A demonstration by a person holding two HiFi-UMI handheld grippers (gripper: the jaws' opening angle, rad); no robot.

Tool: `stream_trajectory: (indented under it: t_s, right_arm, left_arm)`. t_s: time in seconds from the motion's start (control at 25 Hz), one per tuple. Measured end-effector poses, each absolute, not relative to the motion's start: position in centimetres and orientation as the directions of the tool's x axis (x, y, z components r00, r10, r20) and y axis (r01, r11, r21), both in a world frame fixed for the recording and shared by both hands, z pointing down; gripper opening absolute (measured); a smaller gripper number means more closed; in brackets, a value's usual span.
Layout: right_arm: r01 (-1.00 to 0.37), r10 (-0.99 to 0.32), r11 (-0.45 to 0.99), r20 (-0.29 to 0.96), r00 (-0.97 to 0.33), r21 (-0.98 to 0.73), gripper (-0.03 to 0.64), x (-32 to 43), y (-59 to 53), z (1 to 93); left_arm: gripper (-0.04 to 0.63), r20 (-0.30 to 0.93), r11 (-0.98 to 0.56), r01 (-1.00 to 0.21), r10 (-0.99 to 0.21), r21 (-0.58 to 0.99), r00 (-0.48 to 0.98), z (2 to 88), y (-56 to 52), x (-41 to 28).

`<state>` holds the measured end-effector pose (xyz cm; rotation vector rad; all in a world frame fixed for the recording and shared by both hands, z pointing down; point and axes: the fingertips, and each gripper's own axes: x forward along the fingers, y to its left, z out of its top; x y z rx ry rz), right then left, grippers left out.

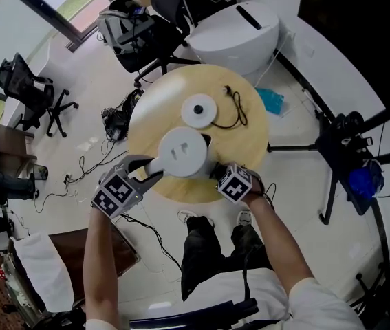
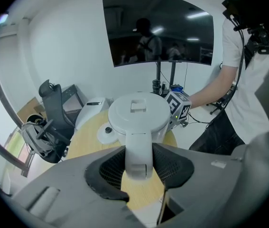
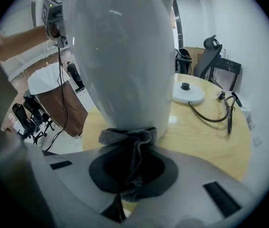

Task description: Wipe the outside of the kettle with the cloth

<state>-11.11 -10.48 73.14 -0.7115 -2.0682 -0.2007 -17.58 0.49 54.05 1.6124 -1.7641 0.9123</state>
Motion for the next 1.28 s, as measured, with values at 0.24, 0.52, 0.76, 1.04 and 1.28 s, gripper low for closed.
stream_trajectory:
  t_s: [0.24,0.52,0.76,1.04,1.28]
  right_arm:
    - [0.538,0.396,0.834,0.809,-0.434,-0.12,0.031,-11.4,-10.5,72.9]
    - [0.551,0.419,0.83,0.746,-0.518,-0.084,0.031,-11.6,-10.4,67.2]
    - [0.555,0.483,0.824,0.657,-0.579,-0.116,0.031,-10.9,-9.3,61.1]
    - [0.495,0.443,0.864,0.601,-0.665,-0.089,0.031,-10.8,-9.5,57.3]
    - [0.461,0.406,0.885,0.608,-0.683,-0.074,0.031,-10.9,-11.7,57.1]
  left_arm:
    - [0.17,0.79,0.121,-0.988,-0.596,-0.093,-0.147,54.2,0.7,-17.1]
    - [0.17,0.764,0.244,-0.968,-0.611,-0.066,-0.206,54.4,0.6,-16.4]
    - [0.17,0.742,0.384,-0.922,-0.603,-0.054,-0.294,54.6,-0.1,-15.8]
    - [0.173,0.697,0.576,-0.817,-0.593,0.017,-0.403,54.7,-1.4,-14.0]
    - [0.186,0.626,0.66,-0.728,-0.65,0.184,-0.431,54.5,-3.2,-11.0]
